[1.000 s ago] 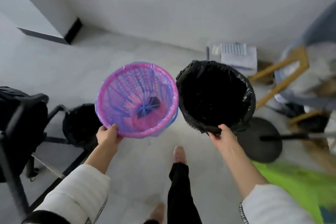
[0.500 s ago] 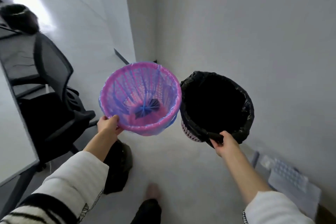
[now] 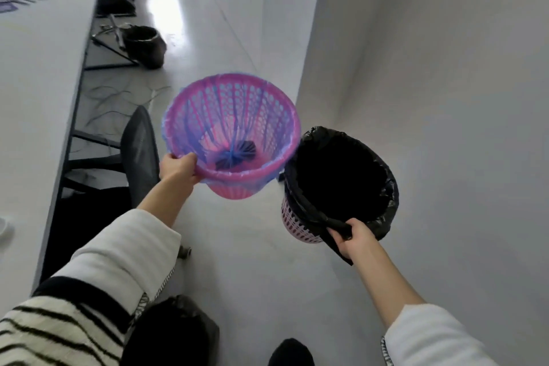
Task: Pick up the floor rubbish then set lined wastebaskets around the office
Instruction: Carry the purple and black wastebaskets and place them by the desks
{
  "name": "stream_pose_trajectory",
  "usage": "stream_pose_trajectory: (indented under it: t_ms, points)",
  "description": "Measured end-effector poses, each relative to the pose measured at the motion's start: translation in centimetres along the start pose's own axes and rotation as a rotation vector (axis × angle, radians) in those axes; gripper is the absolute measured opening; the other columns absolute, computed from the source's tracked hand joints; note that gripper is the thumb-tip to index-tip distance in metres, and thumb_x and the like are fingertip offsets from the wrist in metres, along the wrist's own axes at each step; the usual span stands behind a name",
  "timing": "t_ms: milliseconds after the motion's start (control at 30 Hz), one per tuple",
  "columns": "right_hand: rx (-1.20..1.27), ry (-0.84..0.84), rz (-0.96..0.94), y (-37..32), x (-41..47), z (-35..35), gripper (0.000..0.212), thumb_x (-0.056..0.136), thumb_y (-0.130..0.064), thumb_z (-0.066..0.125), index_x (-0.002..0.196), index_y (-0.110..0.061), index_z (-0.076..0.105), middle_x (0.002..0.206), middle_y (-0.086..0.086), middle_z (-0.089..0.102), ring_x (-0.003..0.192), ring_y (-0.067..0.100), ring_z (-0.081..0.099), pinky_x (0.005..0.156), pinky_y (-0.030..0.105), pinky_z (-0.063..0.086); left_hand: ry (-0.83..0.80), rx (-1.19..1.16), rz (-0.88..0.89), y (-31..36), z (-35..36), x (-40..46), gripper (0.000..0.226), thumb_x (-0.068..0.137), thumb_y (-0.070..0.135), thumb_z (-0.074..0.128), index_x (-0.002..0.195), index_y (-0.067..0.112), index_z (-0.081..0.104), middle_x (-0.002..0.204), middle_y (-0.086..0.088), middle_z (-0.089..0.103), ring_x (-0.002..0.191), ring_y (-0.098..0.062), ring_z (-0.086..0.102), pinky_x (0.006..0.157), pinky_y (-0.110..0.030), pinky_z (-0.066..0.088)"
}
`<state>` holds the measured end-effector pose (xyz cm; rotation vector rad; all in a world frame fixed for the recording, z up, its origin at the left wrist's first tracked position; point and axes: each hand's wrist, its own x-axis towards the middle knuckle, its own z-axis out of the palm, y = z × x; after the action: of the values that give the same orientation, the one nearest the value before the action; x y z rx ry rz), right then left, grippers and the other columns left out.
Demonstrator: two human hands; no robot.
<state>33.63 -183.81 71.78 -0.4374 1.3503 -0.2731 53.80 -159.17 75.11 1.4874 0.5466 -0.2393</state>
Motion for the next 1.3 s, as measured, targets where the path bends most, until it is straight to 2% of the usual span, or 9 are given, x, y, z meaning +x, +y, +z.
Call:
stream_pose_trajectory:
  t_ms: [67, 200, 267, 367, 533, 767, 967, 1167, 1300]
  points:
    - [-0.052, -0.026, 0.029, -1.2, 1.6, 5.8, 0.03, 0.084, 0.002, 0.057, 0.113, 0.0, 0.05, 0.131, 0.018, 0.049, 0.113, 0.034, 0.053, 0.083, 0.036, 0.055, 0.048, -0.044, 0.002, 3.1, 1.4, 4.2, 0.042, 0.085, -0.002, 0.049, 0.126, 0.001, 0.048, 0.107, -0.012, 0.053, 0.093, -0.031, 0.06, 0.076, -0.038, 0.055]
    - [-0.137, -0.159, 0.048, -3.3, 4.9, 17.4, 0.019, 0.088, 0.005, 0.052, 0.106, 0.004, 0.051, 0.125, 0.023, 0.049, 0.122, 0.038, 0.049, 0.099, 0.041, 0.048, 0.124, -0.125, 0.007, 7.8, 4.3, 12.5, 0.046, 0.084, -0.002, 0.049, 0.129, 0.001, 0.045, 0.12, -0.018, 0.056, 0.1, -0.033, 0.062, 0.08, -0.04, 0.055]
    - [-0.118, -0.167, 0.051, -4.2, 6.7, 22.5, 0.025, 0.088, 0.004, 0.052, 0.113, 0.003, 0.052, 0.123, 0.023, 0.048, 0.122, 0.039, 0.049, 0.096, 0.043, 0.049, 0.157, -0.158, 0.018, 9.8, 5.6, 16.3, 0.046, 0.083, -0.003, 0.048, 0.129, 0.0, 0.045, 0.122, -0.02, 0.056, 0.093, -0.032, 0.062, 0.079, -0.041, 0.055]
    - [-0.136, -0.194, 0.09, -6.2, 8.7, 30.9, 0.007, 0.088, -0.001, 0.056, 0.094, -0.001, 0.053, 0.128, 0.02, 0.051, 0.121, 0.036, 0.051, 0.102, 0.04, 0.046, 0.219, -0.225, 0.03, 13.0, 7.9, 21.9, 0.047, 0.083, -0.005, 0.046, 0.13, -0.002, 0.043, 0.108, -0.017, 0.052, 0.074, -0.024, 0.059, 0.075, -0.039, 0.052]
    - [-0.322, -0.226, 0.111, -8.8, 13.1, 45.8, 0.041, 0.085, 0.001, 0.057, 0.125, 0.001, 0.048, 0.135, 0.021, 0.045, 0.12, 0.04, 0.05, 0.081, 0.04, 0.055, 0.338, -0.301, 0.009, 17.8, 10.2, 31.4, 0.045, 0.084, -0.007, 0.043, 0.129, -0.003, 0.043, 0.103, -0.014, 0.052, 0.064, -0.019, 0.055, 0.076, -0.04, 0.052]
    - [-0.405, -0.233, 0.078, -11.0, 18.3, 64.7, 0.027, 0.087, 0.004, 0.054, 0.11, -0.002, 0.043, 0.117, 0.021, 0.048, 0.118, 0.039, 0.051, 0.092, 0.046, 0.052, 0.41, -0.376, -0.02, 24.1, 13.6, 47.2, 0.051, 0.085, -0.007, 0.043, 0.134, 0.0, 0.039, 0.109, -0.015, 0.05, 0.074, -0.023, 0.059, 0.074, -0.041, 0.051]
    - [-0.434, -0.208, 0.076, -10.8, 24.9, 84.0, 0.046, 0.085, 0.0, 0.056, 0.129, -0.002, 0.044, 0.132, 0.021, 0.045, 0.117, 0.041, 0.051, 0.086, 0.045, 0.056, 0.419, -0.372, -0.056, 31.2, 16.9, 64.9, 0.049, 0.083, -0.01, 0.044, 0.131, -0.004, 0.042, 0.108, -0.016, 0.051, 0.069, -0.023, 0.057, 0.077, -0.049, 0.051]
    - [-0.406, -0.202, 0.05, -12.2, 28.4, 100.2, 0.046, 0.086, 0.002, 0.055, 0.13, -0.001, 0.043, 0.13, 0.021, 0.045, 0.119, 0.04, 0.05, 0.089, 0.046, 0.054, 0.439, -0.369, -0.098, 38.2, 19.8, 78.6, 0.048, 0.082, -0.012, 0.044, 0.129, -0.004, 0.044, 0.107, -0.017, 0.053, 0.084, -0.031, 0.058, 0.086, -0.055, 0.05]
    - [-0.382, -0.187, 0.02, -13.6, 31.7, 111.6, 0.046, 0.086, 0.004, 0.052, 0.131, 0.0, 0.042, 0.134, 0.023, 0.043, 0.119, 0.04, 0.049, 0.088, 0.046, 0.054, 0.452, -0.364, -0.115, 42.5, 22.5, 88.6, 0.049, 0.082, -0.011, 0.044, 0.13, -0.006, 0.043, 0.127, -0.026, 0.054, 0.094, -0.033, 0.058, 0.082, -0.052, 0.051]
